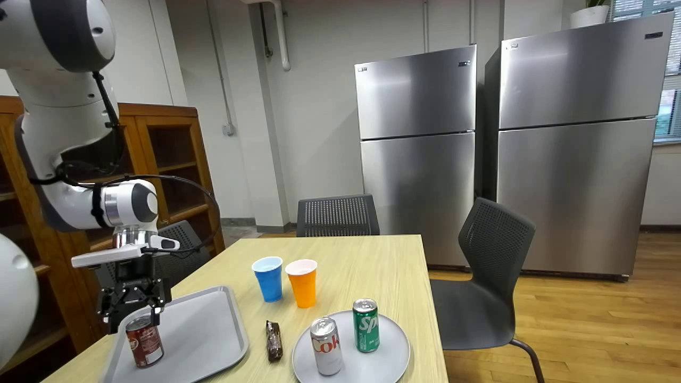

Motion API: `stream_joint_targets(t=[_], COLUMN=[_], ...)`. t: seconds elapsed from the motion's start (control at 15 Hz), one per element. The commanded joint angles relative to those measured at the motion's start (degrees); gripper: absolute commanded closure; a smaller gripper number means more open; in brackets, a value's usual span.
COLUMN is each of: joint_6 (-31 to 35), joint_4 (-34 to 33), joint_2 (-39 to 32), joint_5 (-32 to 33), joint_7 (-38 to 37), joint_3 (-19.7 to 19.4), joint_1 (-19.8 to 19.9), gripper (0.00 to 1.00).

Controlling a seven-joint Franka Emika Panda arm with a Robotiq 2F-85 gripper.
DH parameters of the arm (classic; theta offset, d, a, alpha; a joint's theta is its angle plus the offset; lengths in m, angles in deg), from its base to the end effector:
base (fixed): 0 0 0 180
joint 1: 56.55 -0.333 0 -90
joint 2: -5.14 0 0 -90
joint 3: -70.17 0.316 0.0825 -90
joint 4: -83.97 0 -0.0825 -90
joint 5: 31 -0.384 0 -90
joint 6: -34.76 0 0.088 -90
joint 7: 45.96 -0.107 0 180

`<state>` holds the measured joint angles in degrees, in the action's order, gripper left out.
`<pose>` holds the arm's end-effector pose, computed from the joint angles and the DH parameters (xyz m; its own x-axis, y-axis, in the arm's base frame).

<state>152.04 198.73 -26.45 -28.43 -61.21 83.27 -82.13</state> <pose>0.4247 0.3410 0.1561 0.7994 0.3637 -0.4781 0.4304 -0.9020 0.0334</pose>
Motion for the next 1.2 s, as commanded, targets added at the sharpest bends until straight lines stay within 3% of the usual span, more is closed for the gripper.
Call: stream_joint_targets(t=[0.0,1.0,1.07,1.13], joint_6=[0.0,0.0,0.0,-0.1], joint_4=[-2.5,-8.8,-9.0,-9.2], joint_2=[-2.2,-7.6,-7.7,-7.7], joint_5=[1.6,1.8,1.8,1.8], joint_7=[-2.6,-6.1,-6.2,-6.2], joint_3=[-0.8,-2.8,-2.9,-3.0], joint_1=[-1.3,-3.0,-2.9,-2.9], gripper=[0.0,0.0,0.25,0.26])
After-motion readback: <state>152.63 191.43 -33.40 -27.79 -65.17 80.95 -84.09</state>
